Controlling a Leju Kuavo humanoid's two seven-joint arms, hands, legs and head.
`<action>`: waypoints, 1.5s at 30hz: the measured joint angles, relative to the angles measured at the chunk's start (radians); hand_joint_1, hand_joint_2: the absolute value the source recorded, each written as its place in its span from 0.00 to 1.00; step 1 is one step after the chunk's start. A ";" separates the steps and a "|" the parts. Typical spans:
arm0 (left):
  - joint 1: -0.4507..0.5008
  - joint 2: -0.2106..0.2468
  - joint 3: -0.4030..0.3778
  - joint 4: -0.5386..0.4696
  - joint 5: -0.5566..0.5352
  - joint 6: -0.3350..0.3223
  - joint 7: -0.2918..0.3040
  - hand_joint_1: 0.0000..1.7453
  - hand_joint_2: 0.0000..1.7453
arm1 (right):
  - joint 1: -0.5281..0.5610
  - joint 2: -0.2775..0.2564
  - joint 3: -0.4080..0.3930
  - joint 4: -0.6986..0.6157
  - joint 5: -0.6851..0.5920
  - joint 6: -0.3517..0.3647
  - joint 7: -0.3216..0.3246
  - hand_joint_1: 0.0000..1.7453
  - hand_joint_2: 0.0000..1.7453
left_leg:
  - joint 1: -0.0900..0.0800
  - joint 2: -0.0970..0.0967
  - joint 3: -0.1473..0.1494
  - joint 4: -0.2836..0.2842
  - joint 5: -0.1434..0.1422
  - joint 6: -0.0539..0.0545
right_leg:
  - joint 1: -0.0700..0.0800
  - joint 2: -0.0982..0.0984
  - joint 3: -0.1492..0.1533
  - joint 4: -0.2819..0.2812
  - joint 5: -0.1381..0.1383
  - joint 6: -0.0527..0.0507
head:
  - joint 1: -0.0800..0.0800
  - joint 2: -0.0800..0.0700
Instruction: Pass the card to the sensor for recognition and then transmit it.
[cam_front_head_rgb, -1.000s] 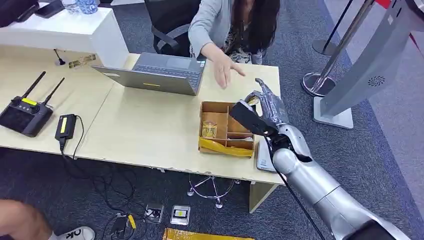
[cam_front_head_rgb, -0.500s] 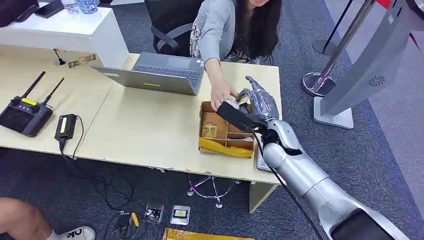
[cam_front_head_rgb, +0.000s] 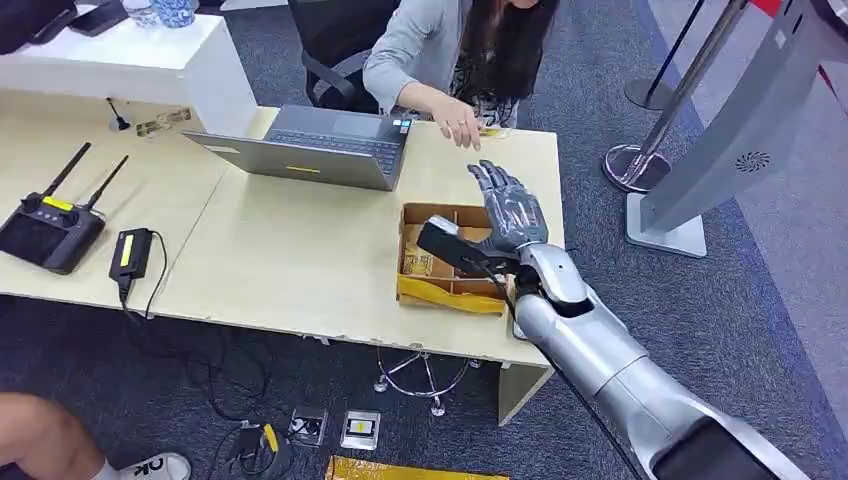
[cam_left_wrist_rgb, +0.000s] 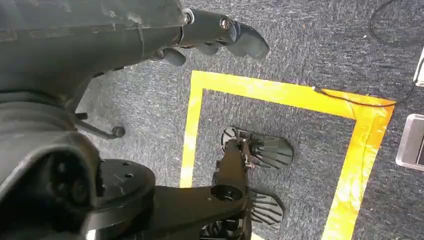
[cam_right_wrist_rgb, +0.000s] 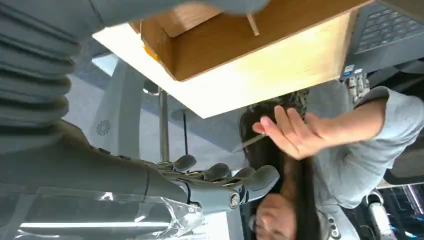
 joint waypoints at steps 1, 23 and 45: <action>0.000 0.000 -0.002 0.000 0.003 0.000 -0.001 0.00 0.00 | 0.000 0.000 0.001 -0.010 0.012 0.005 0.009 0.00 0.00 | 0.000 0.000 0.000 0.000 0.000 0.000 | 0.000 0.001 0.000 0.000 0.000 0.000 | 0.000 0.000; 0.033 0.026 -0.001 0.001 0.060 0.025 -0.043 0.00 0.00 | 0.163 -0.141 -0.005 -0.444 0.241 0.143 0.265 0.00 1.00 | 0.000 0.003 0.000 0.000 0.000 0.000 | 0.000 0.003 -0.002 0.000 0.000 0.000 | 0.000 0.000; 0.044 0.025 -0.001 0.001 0.063 0.021 -0.050 0.00 0.00 | 0.313 -0.177 -0.002 -0.575 0.315 0.161 0.349 0.00 1.00 | 0.000 0.003 -0.001 0.000 -0.001 0.000 | 0.000 0.003 -0.002 0.000 0.000 0.000 | 0.000 0.000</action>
